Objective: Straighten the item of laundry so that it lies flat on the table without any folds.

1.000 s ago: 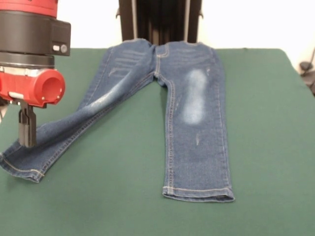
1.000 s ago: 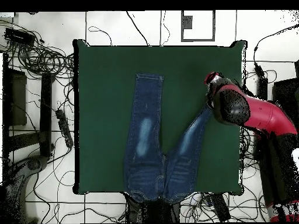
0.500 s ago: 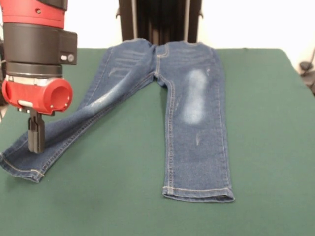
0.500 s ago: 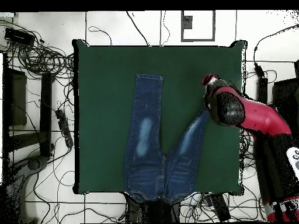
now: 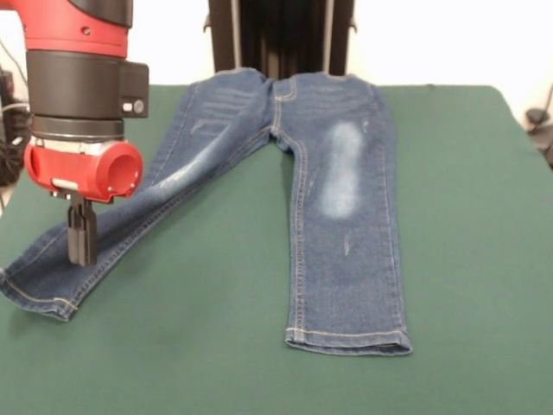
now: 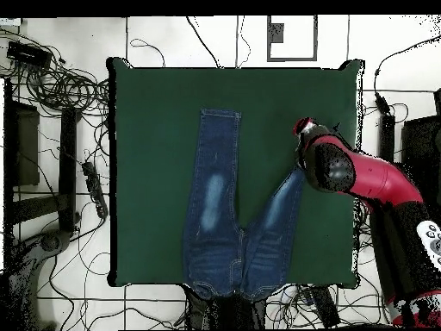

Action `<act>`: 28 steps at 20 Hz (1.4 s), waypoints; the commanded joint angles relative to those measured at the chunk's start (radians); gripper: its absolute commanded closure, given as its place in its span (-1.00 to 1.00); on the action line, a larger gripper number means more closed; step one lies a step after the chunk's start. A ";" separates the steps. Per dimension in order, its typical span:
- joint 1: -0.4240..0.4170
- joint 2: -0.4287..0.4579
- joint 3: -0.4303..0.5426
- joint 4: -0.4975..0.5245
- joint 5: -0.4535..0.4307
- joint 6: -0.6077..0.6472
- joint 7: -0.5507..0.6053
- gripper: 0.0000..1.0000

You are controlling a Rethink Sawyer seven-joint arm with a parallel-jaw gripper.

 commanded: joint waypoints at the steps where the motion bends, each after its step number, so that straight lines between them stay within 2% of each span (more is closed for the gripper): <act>1: 0.018 0.043 -0.011 0.135 -0.032 0.001 0.043 1.00; 6: -0.026 0.051 0.001 0.137 -0.043 -0.003 0.017 1.00; 10: -0.069 0.080 0.048 0.105 -0.057 0.032 -0.049 1.00; 13: -0.072 0.085 0.051 0.098 -0.062 0.026 -0.047 1.00; 14: -0.072 0.086 0.051 0.097 -0.063 0.024 -0.046 -1.00; 23: -0.079 0.099 0.062 0.088 -0.071 0.002 -0.042 -1.00; 28: -0.053 0.085 0.035 0.098 -0.077 -0.046 -0.004 -1.00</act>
